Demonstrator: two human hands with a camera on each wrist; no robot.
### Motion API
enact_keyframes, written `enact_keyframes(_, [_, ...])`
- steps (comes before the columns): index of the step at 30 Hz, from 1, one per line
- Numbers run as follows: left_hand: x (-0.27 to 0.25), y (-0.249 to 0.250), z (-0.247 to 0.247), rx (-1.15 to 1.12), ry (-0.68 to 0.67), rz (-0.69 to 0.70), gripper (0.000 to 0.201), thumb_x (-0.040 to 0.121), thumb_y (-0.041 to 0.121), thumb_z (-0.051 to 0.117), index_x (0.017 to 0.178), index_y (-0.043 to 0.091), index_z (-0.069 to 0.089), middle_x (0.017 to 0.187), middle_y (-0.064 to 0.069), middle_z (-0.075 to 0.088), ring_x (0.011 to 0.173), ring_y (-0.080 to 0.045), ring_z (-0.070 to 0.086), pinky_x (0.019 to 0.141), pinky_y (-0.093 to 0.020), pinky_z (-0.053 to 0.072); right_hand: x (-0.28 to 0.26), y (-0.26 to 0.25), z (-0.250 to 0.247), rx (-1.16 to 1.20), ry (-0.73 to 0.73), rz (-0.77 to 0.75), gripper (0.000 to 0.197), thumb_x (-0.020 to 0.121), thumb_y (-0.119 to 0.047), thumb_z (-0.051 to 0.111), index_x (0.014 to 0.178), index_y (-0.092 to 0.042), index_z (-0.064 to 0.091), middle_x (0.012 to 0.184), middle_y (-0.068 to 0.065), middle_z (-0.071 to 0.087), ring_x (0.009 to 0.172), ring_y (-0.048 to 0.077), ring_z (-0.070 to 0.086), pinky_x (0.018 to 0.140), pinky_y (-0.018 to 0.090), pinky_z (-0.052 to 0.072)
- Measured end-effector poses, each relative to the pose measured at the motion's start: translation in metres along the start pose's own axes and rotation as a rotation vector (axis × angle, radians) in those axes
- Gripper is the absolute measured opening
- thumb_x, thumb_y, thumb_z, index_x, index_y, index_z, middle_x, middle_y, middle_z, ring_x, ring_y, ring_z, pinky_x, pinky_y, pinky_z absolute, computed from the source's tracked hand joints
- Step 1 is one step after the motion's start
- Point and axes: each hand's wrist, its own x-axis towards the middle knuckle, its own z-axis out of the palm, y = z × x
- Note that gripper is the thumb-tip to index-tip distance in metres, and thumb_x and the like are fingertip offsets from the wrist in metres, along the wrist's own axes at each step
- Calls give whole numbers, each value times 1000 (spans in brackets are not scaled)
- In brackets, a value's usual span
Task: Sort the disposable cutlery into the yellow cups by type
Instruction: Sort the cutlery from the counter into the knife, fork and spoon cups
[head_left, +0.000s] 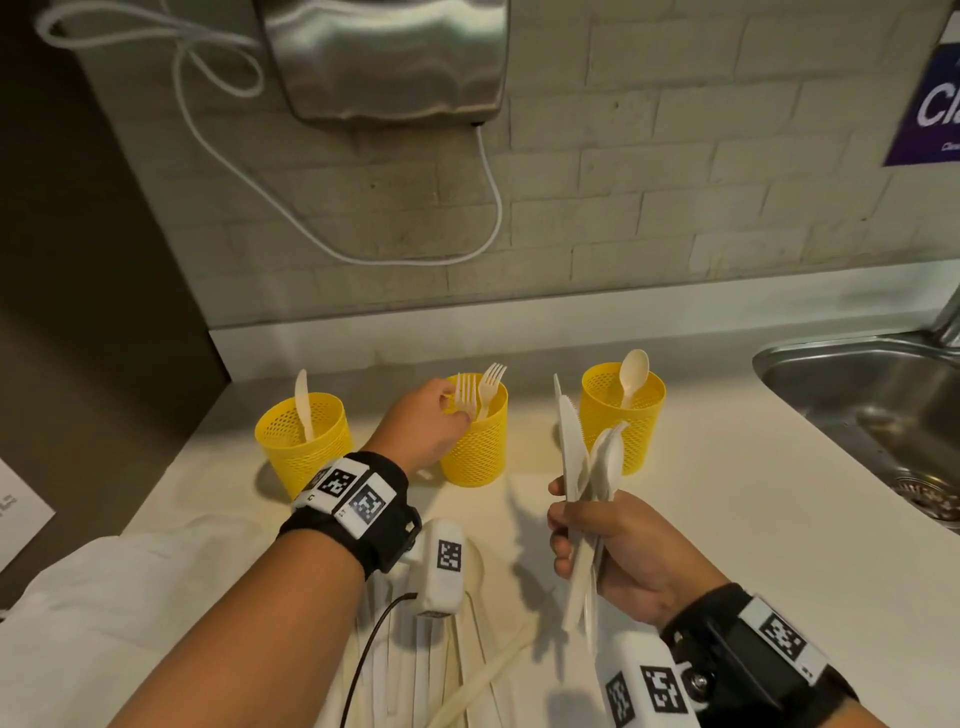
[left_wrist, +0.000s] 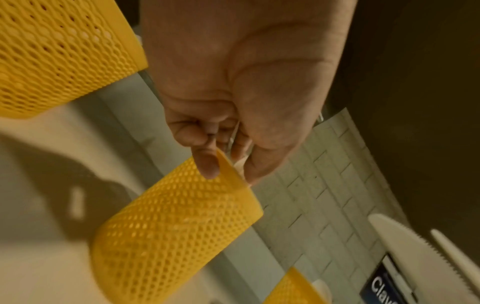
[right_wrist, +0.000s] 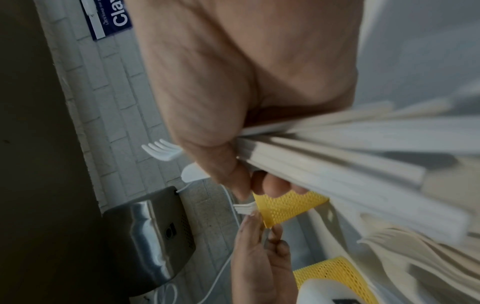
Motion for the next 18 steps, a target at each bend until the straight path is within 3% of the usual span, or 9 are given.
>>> enact_keyframes(2, [-11, 1, -5, -90, 139, -9, 51, 86, 22, 60, 134, 18, 43, 128, -5, 50, 111, -27, 56, 90, -39, 47, -1, -2, 3, 21, -23, 8, 21, 82, 9, 53, 97, -6, 55, 61, 10, 54, 48, 20, 49, 48, 29, 44])
enact_keyframes(4, [-30, 9, -4, -255, 220, -16, 46, 85, 21, 62, 128, 19, 48, 119, -2, 56, 92, -25, 61, 77, -37, 49, -2, -2, 7, 25, -58, 28, 29, 72, 4, 59, 100, -5, 57, 64, 11, 55, 49, 22, 51, 49, 30, 44])
enact_keyframes(6, [-52, 19, 6, -505, -15, -49, 42, 83, 24, 67, 122, 20, 52, 96, 4, 61, 67, -16, 56, 63, -30, 44, 0, -1, 13, -6, -93, 61, 34, 67, 0, 61, 101, -5, 59, 66, 12, 56, 50, 22, 51, 49, 30, 44])
enact_keyframes(8, [-69, 25, 18, -615, -256, -36, 32, 82, 23, 69, 111, 20, 58, 82, 4, 62, 59, -11, 50, 55, -25, 38, 1, 2, 22, -52, -125, 81, 27, 70, 1, 63, 97, -3, 60, 67, 12, 56, 50, 22, 51, 49, 29, 45])
enact_keyframes(9, [-75, 27, 21, -632, -283, -10, 21, 82, 20, 69, 102, 19, 61, 78, 2, 62, 59, -11, 48, 53, -23, 36, 2, 4, 27, -70, -136, 84, 21, 74, 2, 64, 94, -3, 62, 67, 13, 56, 51, 22, 51, 49, 29, 46])
enact_keyframes(12, [-81, 21, 19, -742, -183, -60, 5, 83, 10, 66, 87, 13, 63, 69, -1, 60, 53, -8, 47, 49, -20, 37, 4, 7, 39, -80, -140, 105, 9, 78, -4, 65, 87, -3, 65, 70, 13, 60, 55, 22, 56, 51, 30, 49])
enact_keyframes(14, [-84, 13, 13, -829, -141, -130, 6, 85, 7, 63, 86, 12, 63, 66, -1, 58, 50, -7, 44, 46, -18, 36, 6, 8, 44, -81, -137, 131, 15, 78, -11, 63, 89, -2, 65, 73, 12, 65, 61, 22, 62, 56, 33, 53])
enact_keyframes(18, [-87, -2, -1, -835, -44, -169, 6, 86, 8, 62, 88, 14, 64, 76, -7, 59, 49, -6, 44, 46, -17, 38, 10, 12, 52, -43, -113, 170, 11, 89, -8, 55, 95, -2, 62, 80, 13, 71, 69, 24, 69, 62, 37, 56])
